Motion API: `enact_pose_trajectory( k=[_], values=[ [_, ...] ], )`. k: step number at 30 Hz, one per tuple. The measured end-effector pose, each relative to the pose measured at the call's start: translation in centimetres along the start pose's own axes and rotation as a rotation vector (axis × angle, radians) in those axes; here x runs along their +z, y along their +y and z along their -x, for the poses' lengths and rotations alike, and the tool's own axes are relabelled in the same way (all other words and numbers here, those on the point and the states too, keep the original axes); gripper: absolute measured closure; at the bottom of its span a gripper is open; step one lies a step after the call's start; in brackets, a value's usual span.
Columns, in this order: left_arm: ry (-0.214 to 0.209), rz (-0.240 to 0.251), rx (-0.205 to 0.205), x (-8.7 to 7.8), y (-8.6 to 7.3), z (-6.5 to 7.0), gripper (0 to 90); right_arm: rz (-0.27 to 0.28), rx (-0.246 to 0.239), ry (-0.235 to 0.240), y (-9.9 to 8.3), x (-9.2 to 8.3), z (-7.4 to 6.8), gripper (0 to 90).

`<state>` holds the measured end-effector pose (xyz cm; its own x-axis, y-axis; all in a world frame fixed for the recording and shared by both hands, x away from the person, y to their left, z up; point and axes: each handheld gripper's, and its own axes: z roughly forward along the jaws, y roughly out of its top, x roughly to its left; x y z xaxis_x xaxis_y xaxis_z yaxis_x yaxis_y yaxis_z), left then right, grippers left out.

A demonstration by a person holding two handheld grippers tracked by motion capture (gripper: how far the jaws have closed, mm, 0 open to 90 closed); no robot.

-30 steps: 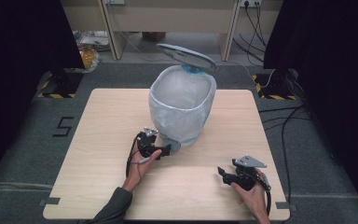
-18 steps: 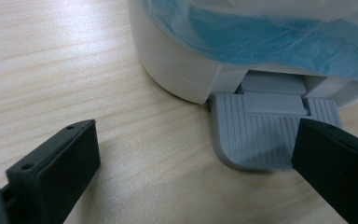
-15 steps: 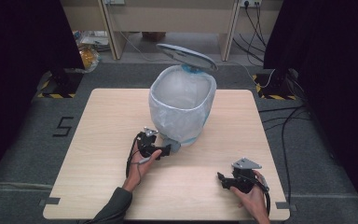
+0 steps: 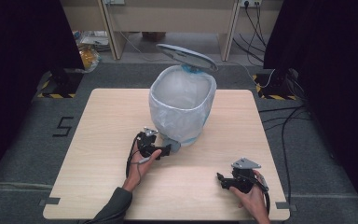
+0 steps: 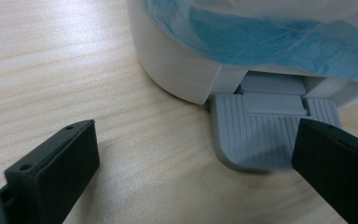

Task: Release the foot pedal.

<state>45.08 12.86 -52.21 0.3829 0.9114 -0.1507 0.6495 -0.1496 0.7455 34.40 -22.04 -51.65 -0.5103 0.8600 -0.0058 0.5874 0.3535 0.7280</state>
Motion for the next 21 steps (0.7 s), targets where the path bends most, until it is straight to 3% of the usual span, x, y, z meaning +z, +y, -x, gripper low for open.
enact_pose_trajectory(
  k=[8, 21],
  values=[
    [-0.028, 0.015, -0.023, -0.09, -0.01, -0.31, 0.1, -0.001, -0.001, 0.001, 0.0, 0.01, 0.0, 18.9],
    [-0.035, 0.013, -0.017, -0.06, 0.06, -0.4, 0.1, -0.001, -0.002, 0.002, 0.01, 0.02, 0.01, 18.6]
  ],
)
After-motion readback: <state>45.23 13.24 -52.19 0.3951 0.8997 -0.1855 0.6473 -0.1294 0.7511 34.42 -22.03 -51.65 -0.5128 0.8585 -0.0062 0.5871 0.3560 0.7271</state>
